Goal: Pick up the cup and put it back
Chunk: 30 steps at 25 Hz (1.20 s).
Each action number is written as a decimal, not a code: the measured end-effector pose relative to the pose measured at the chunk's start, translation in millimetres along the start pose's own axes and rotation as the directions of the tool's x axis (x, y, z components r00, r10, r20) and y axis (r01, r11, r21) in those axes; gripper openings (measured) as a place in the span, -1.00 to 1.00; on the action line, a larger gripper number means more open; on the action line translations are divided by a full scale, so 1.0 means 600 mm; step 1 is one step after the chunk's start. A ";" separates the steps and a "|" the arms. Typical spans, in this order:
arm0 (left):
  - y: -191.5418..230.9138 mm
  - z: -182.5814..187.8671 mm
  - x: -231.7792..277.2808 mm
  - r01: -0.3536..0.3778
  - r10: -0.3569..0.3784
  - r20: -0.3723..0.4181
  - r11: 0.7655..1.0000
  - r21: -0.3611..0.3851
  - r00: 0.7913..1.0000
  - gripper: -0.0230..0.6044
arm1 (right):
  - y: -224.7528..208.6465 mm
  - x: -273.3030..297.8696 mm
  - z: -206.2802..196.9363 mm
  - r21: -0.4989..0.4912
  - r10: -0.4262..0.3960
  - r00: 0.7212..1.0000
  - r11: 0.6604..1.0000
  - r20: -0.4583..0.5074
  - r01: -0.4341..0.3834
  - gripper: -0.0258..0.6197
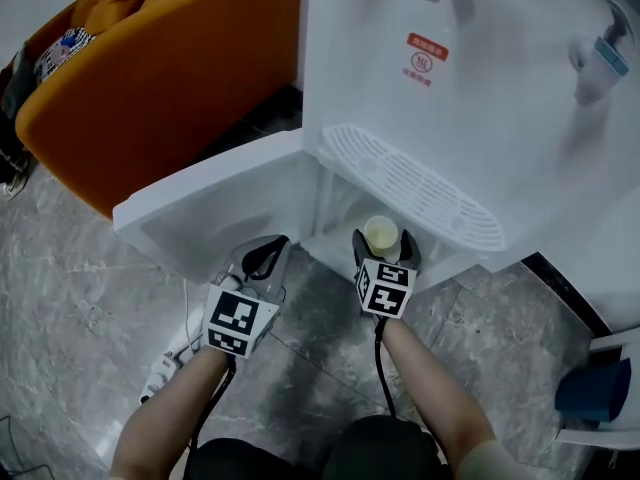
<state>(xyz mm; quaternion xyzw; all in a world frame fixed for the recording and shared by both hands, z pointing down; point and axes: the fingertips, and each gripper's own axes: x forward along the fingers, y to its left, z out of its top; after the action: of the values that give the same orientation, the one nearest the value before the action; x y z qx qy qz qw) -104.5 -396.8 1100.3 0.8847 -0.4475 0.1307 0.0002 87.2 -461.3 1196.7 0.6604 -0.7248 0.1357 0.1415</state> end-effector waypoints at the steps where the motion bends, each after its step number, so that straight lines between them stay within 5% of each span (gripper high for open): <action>1: 0.001 -0.004 0.003 0.004 -0.004 -0.011 1.000 -0.009 1.000 -0.92 | -0.001 0.006 -0.007 -0.005 0.001 1.000 1.000 -0.011 -0.001 0.41; 5: 0.007 -0.008 0.007 0.002 -0.002 -0.024 1.000 -0.010 1.000 -0.92 | -0.008 0.022 -0.028 -0.007 -0.002 0.999 1.000 -0.051 0.001 0.39; 7: 0.007 -0.008 0.007 0.004 -0.005 -0.031 1.000 -0.031 1.000 -0.92 | -0.011 0.022 -0.029 -0.012 -0.001 0.999 1.000 -0.047 0.001 0.21; 17: 0.018 -0.013 0.003 -0.001 0.000 -0.035 1.000 -0.025 0.999 -0.92 | 0.028 -0.012 -0.013 -0.077 0.112 0.993 0.990 -0.028 -0.114 0.18; 21: 0.017 0.018 -0.018 0.019 -0.025 -0.059 0.995 -0.096 0.998 -0.92 | 0.075 -0.064 0.033 -0.177 0.203 0.979 0.964 0.003 -0.200 0.18; 30: 0.028 0.147 -0.130 0.001 -0.004 -0.084 0.999 -0.036 0.996 -0.92 | 0.196 -0.223 0.170 -0.272 0.390 0.921 0.885 -0.012 -0.378 0.18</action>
<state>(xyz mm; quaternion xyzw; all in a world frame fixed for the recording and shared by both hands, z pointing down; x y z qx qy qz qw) -141.5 -355.5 995.3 0.8788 -0.4484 0.1597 0.0352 -20.5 -366.9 1050.3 0.4813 -0.8555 0.0474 0.1848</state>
